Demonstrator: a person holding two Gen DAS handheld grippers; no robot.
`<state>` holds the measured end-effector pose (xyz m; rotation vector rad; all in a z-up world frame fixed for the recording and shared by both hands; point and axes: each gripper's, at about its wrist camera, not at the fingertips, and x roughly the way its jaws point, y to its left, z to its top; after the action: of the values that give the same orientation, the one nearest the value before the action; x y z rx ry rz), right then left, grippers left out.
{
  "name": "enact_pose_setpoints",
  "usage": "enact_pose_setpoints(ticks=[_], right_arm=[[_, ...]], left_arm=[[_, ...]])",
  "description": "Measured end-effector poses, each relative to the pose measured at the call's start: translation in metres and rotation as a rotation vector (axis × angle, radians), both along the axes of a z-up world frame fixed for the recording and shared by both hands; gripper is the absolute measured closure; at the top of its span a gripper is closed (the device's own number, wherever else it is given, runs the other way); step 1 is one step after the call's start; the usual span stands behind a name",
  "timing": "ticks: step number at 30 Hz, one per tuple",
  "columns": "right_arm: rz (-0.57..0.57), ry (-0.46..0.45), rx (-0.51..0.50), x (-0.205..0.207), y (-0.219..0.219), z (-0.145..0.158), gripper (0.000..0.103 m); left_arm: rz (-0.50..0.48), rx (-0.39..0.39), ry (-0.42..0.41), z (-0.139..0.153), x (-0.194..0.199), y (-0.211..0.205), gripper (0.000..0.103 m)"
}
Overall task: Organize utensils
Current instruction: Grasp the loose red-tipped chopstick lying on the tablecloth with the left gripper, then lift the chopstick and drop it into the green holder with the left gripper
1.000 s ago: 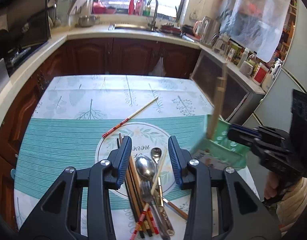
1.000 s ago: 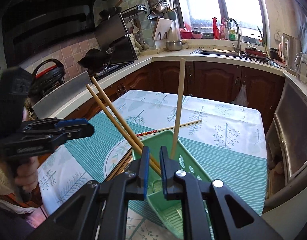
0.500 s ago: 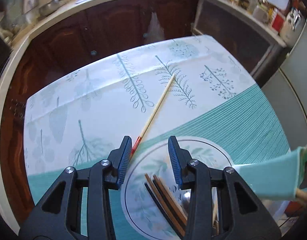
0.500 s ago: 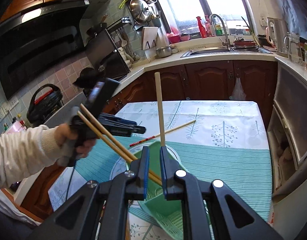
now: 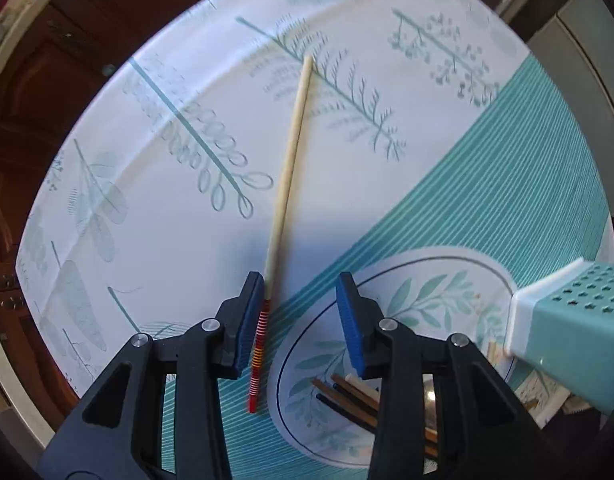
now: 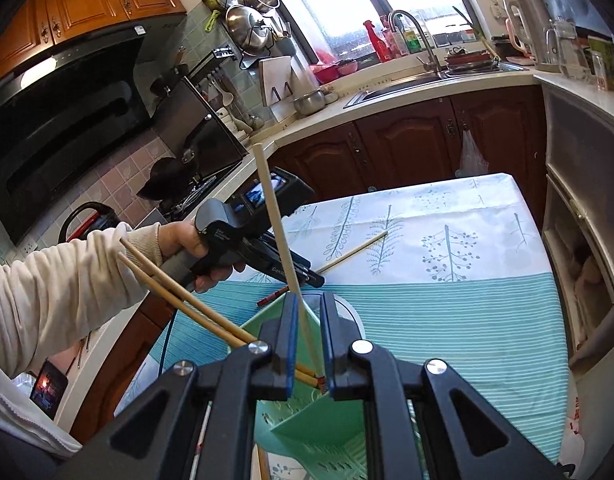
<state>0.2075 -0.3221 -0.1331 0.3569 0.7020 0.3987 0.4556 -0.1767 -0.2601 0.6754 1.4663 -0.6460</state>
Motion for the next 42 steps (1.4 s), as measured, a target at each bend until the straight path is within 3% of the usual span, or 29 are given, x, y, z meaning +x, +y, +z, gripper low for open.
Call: enact_pose_setpoints(ticks=[4,7,8,9,10,15,20,25,31,34,37,40,42], right_arm=[[-0.009,0.005,0.017,0.001,-0.003,-0.003,0.092],[-0.012,0.011,0.025,0.003,-0.005,-0.006,0.092],[-0.015,0.012,0.03,0.004,-0.006,-0.007,0.092],[-0.018,0.014,0.035,0.004,-0.007,-0.007,0.092],[-0.02,0.015,0.04,0.005,-0.008,-0.008,0.092],[-0.041,0.015,0.066,0.002,-0.012,-0.009,0.092],[-0.06,0.008,0.092,-0.003,-0.02,-0.005,0.092],[-0.079,-0.011,0.1,-0.013,-0.026,0.002,0.092],[-0.083,-0.028,0.093,-0.029,-0.022,0.008,0.092],[-0.076,-0.043,0.091,-0.039,-0.017,0.014,0.092],[-0.074,-0.063,0.09,-0.049,-0.014,0.021,0.092],[-0.078,-0.079,0.081,-0.06,-0.011,0.027,0.092],[-0.078,-0.078,0.078,-0.066,-0.01,0.029,0.092]], left_arm=[[0.01,-0.018,0.059,-0.004,0.007,0.002,0.07],[-0.001,-0.021,0.056,-0.006,0.004,0.002,0.071],[0.005,-0.025,0.056,-0.006,0.004,0.004,0.076],[0.014,-0.029,0.05,-0.005,0.003,0.005,0.095],[0.039,-0.032,0.051,-0.006,0.004,0.008,0.099],[0.103,-0.073,-0.022,-0.002,-0.007,0.02,0.1],[0.233,-0.138,-0.082,0.009,-0.028,0.047,0.1],[0.326,-0.315,-0.161,0.06,-0.068,0.078,0.1],[0.48,-0.575,-0.289,0.151,-0.124,0.105,0.1],[0.543,-0.679,-0.433,0.195,-0.171,0.124,0.1],[0.6,-0.81,-0.519,0.23,-0.218,0.144,0.1],[0.566,-0.915,-0.63,0.258,-0.269,0.148,0.1],[0.49,-0.911,-0.731,0.277,-0.302,0.14,0.1]])
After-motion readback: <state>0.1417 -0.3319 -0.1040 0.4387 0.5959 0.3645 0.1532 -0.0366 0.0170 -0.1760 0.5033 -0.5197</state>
